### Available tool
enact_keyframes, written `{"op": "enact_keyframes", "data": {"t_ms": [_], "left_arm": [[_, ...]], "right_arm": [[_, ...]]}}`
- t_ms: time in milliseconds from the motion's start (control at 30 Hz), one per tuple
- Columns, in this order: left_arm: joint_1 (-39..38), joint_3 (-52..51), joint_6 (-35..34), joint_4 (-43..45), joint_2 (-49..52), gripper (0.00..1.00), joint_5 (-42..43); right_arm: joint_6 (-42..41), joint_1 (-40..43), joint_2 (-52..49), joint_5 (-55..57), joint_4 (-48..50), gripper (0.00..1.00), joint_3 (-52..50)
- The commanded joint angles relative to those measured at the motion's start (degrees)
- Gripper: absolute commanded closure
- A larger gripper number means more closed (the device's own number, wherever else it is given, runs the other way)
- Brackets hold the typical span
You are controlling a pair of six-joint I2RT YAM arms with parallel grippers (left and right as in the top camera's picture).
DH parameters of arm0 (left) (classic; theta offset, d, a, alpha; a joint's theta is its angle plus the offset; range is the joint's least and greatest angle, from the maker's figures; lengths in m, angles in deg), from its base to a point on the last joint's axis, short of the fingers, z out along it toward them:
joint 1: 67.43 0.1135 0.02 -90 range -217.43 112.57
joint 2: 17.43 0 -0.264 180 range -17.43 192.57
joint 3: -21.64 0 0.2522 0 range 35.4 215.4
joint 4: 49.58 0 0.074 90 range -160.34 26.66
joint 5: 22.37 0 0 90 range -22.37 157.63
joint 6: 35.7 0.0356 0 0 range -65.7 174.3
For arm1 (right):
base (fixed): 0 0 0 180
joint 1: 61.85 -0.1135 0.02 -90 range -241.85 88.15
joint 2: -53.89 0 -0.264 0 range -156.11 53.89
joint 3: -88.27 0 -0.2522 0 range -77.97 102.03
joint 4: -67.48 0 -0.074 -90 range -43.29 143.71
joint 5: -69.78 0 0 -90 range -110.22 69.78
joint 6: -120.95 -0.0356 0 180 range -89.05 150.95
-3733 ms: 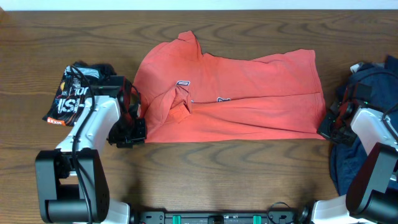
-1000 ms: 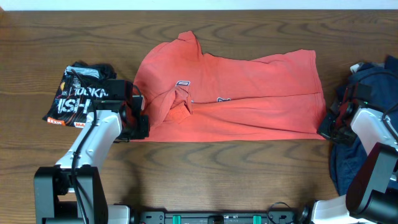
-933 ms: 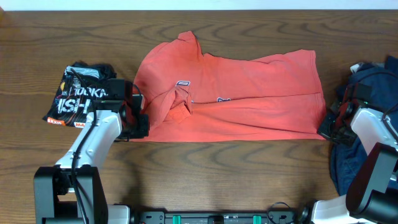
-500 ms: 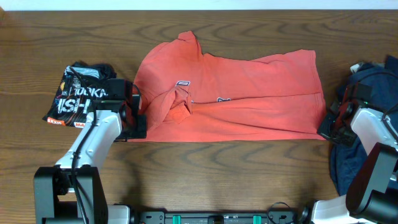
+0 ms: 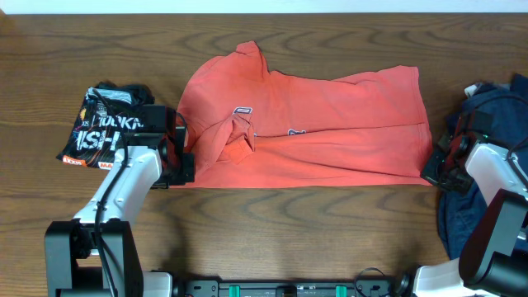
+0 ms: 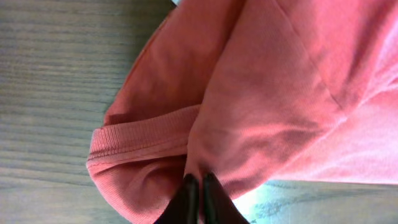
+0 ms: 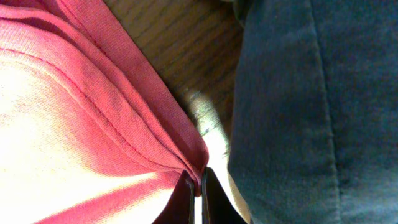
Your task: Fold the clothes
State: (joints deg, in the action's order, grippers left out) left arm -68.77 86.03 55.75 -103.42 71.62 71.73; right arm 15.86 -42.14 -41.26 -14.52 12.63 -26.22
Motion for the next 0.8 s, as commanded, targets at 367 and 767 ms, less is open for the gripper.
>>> {"op": "enact_keyframes", "data": {"t_ms": [367,767], "left_arm": [[4.92,4.74,-9.11,14.08,0.13,0.94,-0.74],[6.49,-1.68,-9.92,9.6,5.22,0.94,-0.76]], "right_arm": [[-0.72,0.55,-0.13,1.44,-0.07,0.99,0.96],[-4.52,1.29,-0.13,7.32,-3.28,0.99,0.96]]}}
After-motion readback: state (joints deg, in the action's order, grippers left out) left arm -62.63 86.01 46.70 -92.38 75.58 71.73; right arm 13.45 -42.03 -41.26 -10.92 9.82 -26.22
